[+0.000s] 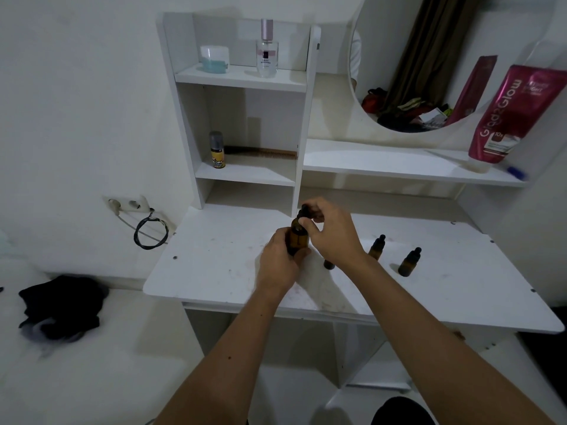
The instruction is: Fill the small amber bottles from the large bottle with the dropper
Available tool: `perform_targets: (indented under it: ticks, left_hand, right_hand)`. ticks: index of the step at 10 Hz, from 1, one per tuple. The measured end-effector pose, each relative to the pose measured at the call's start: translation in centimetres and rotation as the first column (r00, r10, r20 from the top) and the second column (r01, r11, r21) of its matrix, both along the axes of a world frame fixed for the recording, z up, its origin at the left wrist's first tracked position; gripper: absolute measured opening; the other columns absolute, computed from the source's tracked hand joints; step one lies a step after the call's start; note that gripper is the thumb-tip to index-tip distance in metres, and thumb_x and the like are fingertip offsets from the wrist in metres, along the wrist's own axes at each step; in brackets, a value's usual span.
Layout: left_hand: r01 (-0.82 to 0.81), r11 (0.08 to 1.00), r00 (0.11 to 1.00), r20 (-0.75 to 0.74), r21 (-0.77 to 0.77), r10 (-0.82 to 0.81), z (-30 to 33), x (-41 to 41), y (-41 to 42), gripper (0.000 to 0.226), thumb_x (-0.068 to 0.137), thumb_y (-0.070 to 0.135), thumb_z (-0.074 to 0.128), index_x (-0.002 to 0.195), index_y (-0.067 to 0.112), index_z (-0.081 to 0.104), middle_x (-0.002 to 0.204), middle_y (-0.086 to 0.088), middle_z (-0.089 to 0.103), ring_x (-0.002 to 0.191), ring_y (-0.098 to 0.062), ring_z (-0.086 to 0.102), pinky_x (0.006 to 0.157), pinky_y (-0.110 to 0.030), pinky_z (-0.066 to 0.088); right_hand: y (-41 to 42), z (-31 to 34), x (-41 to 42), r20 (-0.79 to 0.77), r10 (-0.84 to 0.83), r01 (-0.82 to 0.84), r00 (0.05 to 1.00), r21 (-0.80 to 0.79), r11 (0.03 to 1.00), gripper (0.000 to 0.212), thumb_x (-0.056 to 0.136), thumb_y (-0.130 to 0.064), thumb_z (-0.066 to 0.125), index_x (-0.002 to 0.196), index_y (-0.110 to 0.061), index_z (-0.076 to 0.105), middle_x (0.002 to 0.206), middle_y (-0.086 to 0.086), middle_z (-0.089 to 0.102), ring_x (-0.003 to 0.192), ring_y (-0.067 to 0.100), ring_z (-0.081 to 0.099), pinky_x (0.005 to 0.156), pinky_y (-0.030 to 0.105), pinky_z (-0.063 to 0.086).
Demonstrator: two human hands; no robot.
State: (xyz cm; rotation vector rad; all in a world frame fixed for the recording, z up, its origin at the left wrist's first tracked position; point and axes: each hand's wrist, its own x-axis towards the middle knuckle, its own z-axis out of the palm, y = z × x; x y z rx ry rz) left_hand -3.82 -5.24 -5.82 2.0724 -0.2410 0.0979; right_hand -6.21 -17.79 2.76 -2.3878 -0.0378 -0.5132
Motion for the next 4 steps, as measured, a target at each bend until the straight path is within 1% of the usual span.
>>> perform_targets:
  ticks: [1, 2, 3, 4]
  left_hand:
    - [0.021, 0.998, 1.0, -0.019, -0.054, -0.023, 0.3, -0.5, 0.1, 0.052, 0.094, 0.04, 0.071, 0.14, 0.026, 0.052, 0.133, 0.007, 0.065, 0.119, -0.017, 0.062, 0.107, -0.042, 0.052]
    - [0.003, 1.0, 1.0, -0.017, -0.005, -0.003, 0.0, -1.2, 0.8, 0.062, 0.096, 0.04, 0.068, 0.15, 0.025, 0.042, 0.151, 0.004, 0.052, 0.136, -0.019, 0.051, 0.114, -0.041, 0.044]
    - [0.025, 0.988, 0.998, 0.06, 0.152, -0.034, -0.2, -2.0, 2.6, 0.059, 0.102, 0.035, 0.058, 0.155, 0.021, 0.035, 0.159, 0.001, 0.042, 0.144, -0.02, 0.042, 0.118, -0.038, 0.036]
    - [0.098, 0.923, 0.983, 0.11, 0.372, -0.149, -1.1, -2.9, 4.2, 0.058, 0.106, 0.036, 0.047, 0.158, 0.015, 0.03, 0.164, -0.006, 0.034, 0.152, -0.024, 0.032, 0.126, -0.038, 0.026]
  right_hand:
    - [0.4, -0.4, -1.5, -0.022, -0.032, 0.032, 0.999, 0.008, 0.999, 0.045, 0.098, -0.027, 0.066, 0.141, -0.02, 0.052, 0.138, -0.001, 0.061, 0.125, 0.018, 0.058, 0.109, 0.04, 0.05]
    - [1.0, -1.3, -3.7, -0.006, -0.062, 0.062, 0.998, 0.033, 0.998, 0.05, 0.1, -0.023, 0.063, 0.147, -0.02, 0.045, 0.147, -0.001, 0.051, 0.133, 0.015, 0.051, 0.11, 0.027, 0.041]
    - [1.6, -2.3, -5.4, 0.07, -0.047, 0.048, 0.996, -0.009, 0.999, 0.046, 0.1, -0.019, 0.062, 0.143, -0.018, 0.047, 0.143, 0.0, 0.054, 0.13, 0.012, 0.051, 0.107, 0.02, 0.039]
    - [2.2, -4.2, -6.4, 0.077, 0.032, -0.025, 0.997, -0.089, 0.996, 0.033, 0.1, -0.022, 0.06, 0.133, -0.023, 0.055, 0.13, -0.004, 0.061, 0.116, 0.008, 0.057, 0.1, 0.025, 0.052]
